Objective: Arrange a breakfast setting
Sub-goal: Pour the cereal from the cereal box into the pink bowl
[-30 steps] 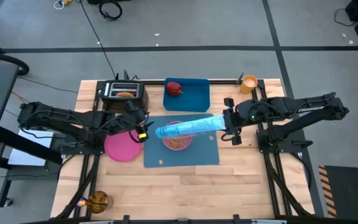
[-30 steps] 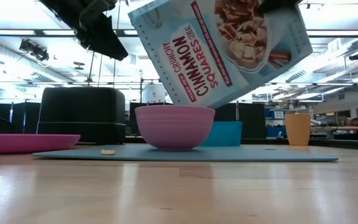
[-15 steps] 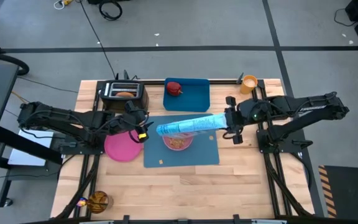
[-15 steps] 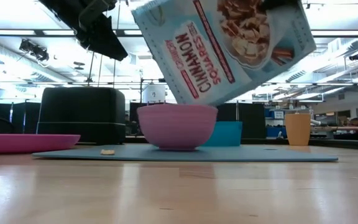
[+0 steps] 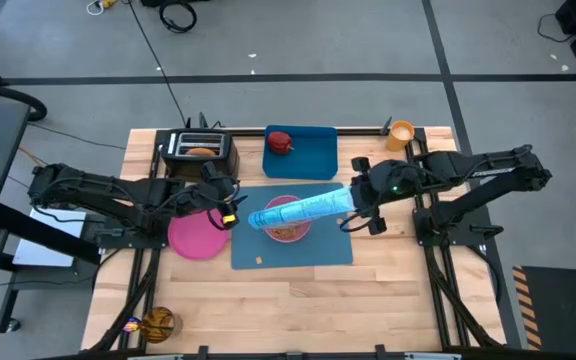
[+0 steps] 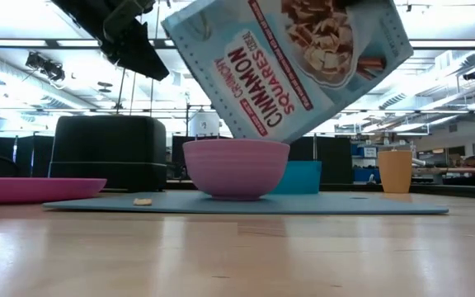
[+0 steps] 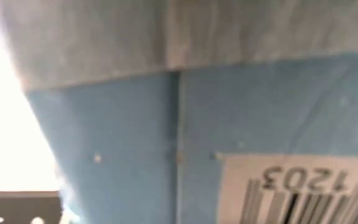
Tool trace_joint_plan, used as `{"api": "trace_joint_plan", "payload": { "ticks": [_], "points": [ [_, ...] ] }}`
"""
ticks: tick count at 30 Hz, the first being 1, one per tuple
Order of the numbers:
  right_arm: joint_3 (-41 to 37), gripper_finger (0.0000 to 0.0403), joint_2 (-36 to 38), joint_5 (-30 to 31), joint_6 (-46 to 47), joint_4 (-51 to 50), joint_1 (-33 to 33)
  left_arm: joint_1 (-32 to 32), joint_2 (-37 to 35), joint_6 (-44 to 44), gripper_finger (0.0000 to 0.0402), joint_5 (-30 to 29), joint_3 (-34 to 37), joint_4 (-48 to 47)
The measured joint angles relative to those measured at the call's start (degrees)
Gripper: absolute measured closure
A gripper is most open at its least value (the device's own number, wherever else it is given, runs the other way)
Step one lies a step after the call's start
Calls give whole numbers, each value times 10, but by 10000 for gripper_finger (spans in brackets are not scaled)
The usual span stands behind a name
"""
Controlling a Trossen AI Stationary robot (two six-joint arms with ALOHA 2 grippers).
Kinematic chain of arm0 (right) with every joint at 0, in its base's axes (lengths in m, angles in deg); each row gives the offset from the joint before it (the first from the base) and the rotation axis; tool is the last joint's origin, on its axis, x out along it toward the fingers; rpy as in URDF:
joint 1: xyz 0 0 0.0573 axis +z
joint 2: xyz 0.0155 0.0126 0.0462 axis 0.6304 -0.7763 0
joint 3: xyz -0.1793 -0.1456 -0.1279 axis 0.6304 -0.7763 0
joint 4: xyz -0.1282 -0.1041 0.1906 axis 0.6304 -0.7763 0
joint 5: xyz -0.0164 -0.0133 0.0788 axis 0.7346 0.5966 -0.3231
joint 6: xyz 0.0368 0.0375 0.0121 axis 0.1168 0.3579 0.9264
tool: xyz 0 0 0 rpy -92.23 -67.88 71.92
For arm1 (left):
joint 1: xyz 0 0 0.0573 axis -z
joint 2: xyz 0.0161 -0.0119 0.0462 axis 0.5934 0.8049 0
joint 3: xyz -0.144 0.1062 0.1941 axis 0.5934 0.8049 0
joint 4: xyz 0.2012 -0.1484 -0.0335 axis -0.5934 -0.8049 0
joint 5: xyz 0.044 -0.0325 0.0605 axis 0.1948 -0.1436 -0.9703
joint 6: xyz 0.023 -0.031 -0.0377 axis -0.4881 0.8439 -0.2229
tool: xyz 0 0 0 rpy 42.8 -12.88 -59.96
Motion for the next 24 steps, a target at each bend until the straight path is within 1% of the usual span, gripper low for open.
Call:
{"api": "trace_joint_plan", "payload": {
  "ticks": [6, 12, 15, 17, 20, 24],
  "points": [
    [45, 252, -36, 6, -23, -21, -3, 0, -1, -12, 169, 0, 0, -9],
    [89, 252, -77, -4, -53, -44, -3, 0, -33, -16, 169, 0, 0, -46],
    [98, 252, -96, 11, -56, -65, -5, 0, -48, -15, 169, 0, 0, -44],
    [100, 252, -100, -3, -57, -60, -6, 3, -54, -15, 169, 1, 0, -45],
    [100, 252, -100, 11, -59, -61, -6, 4, -57, -13, 169, 1, 0, -48],
    [100, 252, -89, 7, -57, -56, -7, 4, -57, -11, 169, 1, 0, -50]
  ]
}}
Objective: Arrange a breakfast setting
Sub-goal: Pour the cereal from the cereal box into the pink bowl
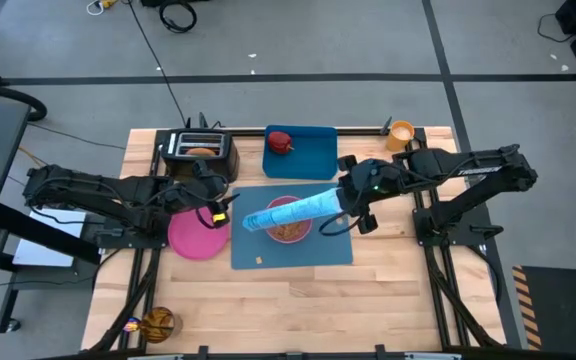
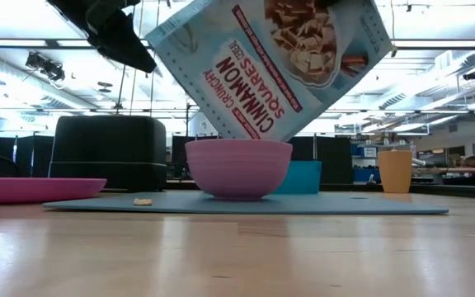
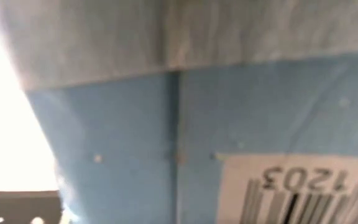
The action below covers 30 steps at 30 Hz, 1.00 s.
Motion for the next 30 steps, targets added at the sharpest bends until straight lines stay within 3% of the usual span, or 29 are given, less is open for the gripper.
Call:
{"api": "trace_joint_plan", "payload": {
  "ticks": [10, 13, 18, 21, 30],
  "points": [
    [0, 252, 5, -23, 4, -4, 7, 0, 0, 5, 169, 0, 0, 1],
    [-1, 252, 5, 7, 3, -10, 8, 0, 0, 10, 169, 0, 0, 1],
    [-1, 252, 8, 2, 8, -9, 8, 0, 0, 15, 169, 0, 0, -1],
    [0, 252, 9, -24, 7, -8, 8, 0, 0, 15, 169, 0, 0, -1],
    [0, 252, 13, 6, 20, -21, 8, 0, 0, 16, 169, 1, 0, -2]
  ]
}}
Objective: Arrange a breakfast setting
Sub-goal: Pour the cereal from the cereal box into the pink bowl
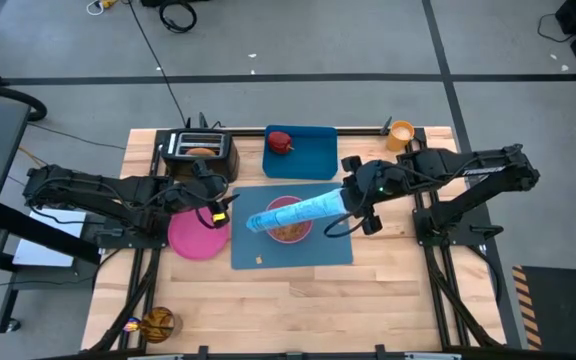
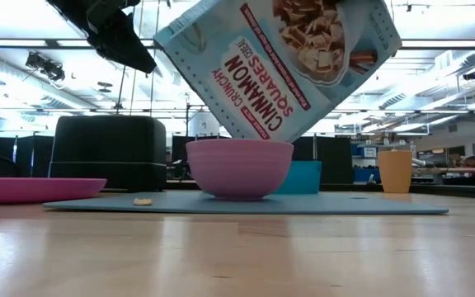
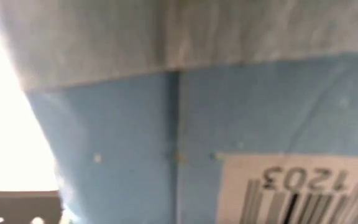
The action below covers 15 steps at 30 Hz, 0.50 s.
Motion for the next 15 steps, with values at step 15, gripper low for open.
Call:
{"api": "trace_joint_plan", "payload": {
  "ticks": [15],
  "points": [
    [0, 252, 10, -6, 24, -15, 10, 4, 0, 2, 169, 1, 0, 0]
  ]
}}
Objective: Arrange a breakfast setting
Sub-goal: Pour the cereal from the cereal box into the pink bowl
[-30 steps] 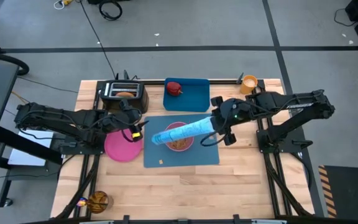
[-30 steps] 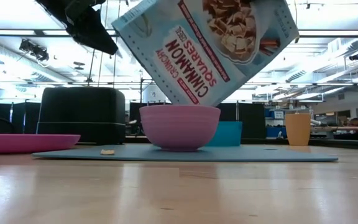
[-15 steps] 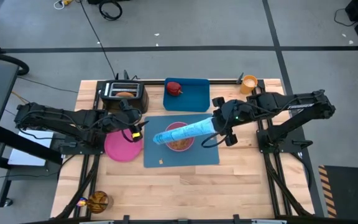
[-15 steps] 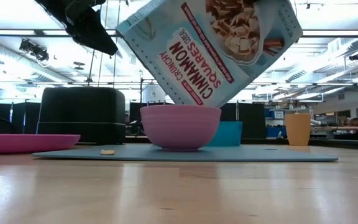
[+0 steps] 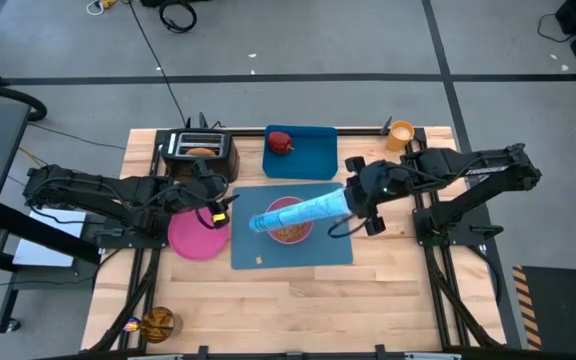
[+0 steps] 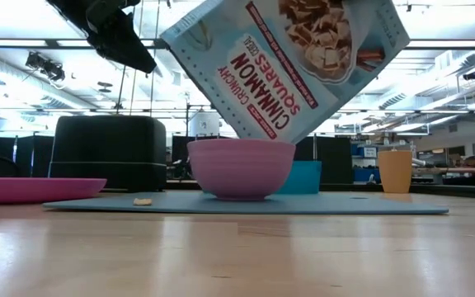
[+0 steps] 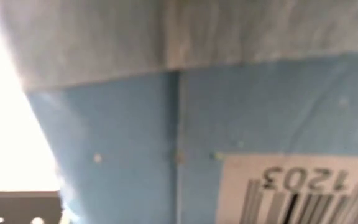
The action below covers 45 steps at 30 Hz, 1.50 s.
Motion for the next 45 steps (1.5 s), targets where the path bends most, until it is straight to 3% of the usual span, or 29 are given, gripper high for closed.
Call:
{"api": "trace_joint_plan", "payload": {
  "ticks": [18, 25, 29, 32, 39, 45],
  "points": [
    [0, 252, -6, 8, -9, 44, 8, 2, 0, 0, 169, 0, 0, 9],
    [-1, 252, -22, -3, -10, 40, 11, 3, 0, -2, 169, 0, 0, 15],
    [-1, 252, -23, 33, -3, 20, 12, 3, 0, -2, 169, 0, 0, 14],
    [-1, 252, -20, 16, -4, 17, 14, 3, 0, -2, 169, 0, 0, 13],
    [-8, 252, 11, 22, 32, -4, 20, 10, 0, -15, 169, -1, 0, 18],
    [-92, 252, 73, 19, 62, 60, 21, 20, -25, -24, 169, -1, 0, 29]
  ]
}}
